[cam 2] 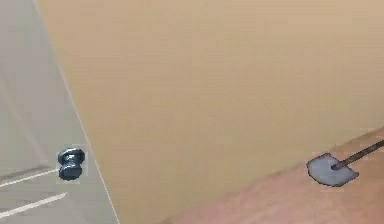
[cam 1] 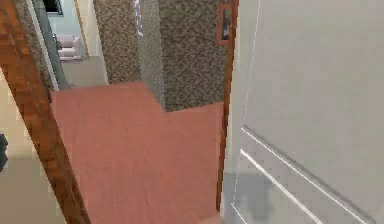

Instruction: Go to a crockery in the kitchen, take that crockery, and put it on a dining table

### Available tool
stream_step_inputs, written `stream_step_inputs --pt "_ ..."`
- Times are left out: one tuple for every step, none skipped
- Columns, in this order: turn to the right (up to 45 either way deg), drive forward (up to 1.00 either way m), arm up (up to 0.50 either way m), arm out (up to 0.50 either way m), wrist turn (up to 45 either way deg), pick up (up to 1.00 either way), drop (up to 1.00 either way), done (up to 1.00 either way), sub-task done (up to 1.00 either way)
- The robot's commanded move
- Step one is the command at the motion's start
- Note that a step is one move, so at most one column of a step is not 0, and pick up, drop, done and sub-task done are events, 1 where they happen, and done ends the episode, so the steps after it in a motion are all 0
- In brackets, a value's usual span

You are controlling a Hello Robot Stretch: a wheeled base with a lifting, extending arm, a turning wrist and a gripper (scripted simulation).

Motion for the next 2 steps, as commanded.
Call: stream_step_inputs --pt "0.0 0.8 0.0 0.0 0.0 0.0 0.0 0.0 0.0" --pt "-33.0 0.0 0.0 0.0 0.0 0.0 0.0 0.0 0.0"
